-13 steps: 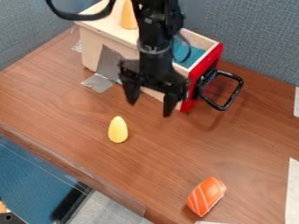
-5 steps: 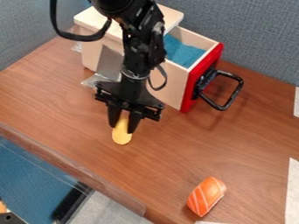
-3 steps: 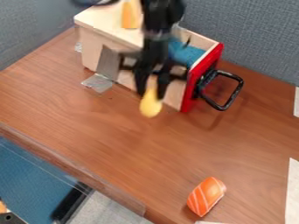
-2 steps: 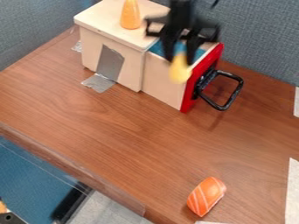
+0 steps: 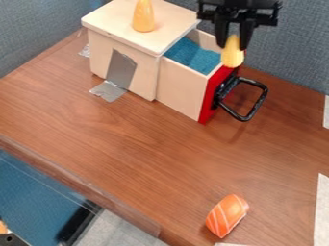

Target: Put yellon object in the drawer

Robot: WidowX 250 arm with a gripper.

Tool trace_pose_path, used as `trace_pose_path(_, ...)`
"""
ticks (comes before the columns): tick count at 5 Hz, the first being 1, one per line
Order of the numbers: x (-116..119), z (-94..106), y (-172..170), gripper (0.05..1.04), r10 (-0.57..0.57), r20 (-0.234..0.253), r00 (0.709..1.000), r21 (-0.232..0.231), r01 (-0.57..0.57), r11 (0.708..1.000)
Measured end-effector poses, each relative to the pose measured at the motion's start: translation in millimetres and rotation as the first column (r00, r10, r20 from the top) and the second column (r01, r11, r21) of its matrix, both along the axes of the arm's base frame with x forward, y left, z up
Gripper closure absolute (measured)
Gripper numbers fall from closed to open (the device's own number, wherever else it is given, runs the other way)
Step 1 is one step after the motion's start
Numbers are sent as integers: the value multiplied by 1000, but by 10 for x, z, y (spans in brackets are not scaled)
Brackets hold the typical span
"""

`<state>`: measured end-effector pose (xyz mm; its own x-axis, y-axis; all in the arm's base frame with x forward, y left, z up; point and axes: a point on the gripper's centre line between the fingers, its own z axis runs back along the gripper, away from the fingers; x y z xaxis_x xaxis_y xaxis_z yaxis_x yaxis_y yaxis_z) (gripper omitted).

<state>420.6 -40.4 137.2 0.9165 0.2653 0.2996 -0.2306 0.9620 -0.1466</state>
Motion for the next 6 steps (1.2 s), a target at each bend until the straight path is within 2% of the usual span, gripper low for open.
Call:
trace_pose_path(1, 20, -41, 65, 721, 8, -12, 1000, 27, -7, 1000)
trace_pose_path(2, 6, -78, 331, 721, 68, -24, 997, 44, -67, 997)
trace_pose_path(3, -57, -180, 480, 721, 103, -52, 993, 48, -101, 994)
trace_pose_path(4, -47, -178, 479, 721, 96, -46, 994, 37, -95, 995)
trace_pose_path(5, -66, -371, 413, 653, 84, -94, 992, 0, -84, 996)
trace_pose_path(6, -59, -362, 350, 343, 71, -88, 994, -8, -72, 997)
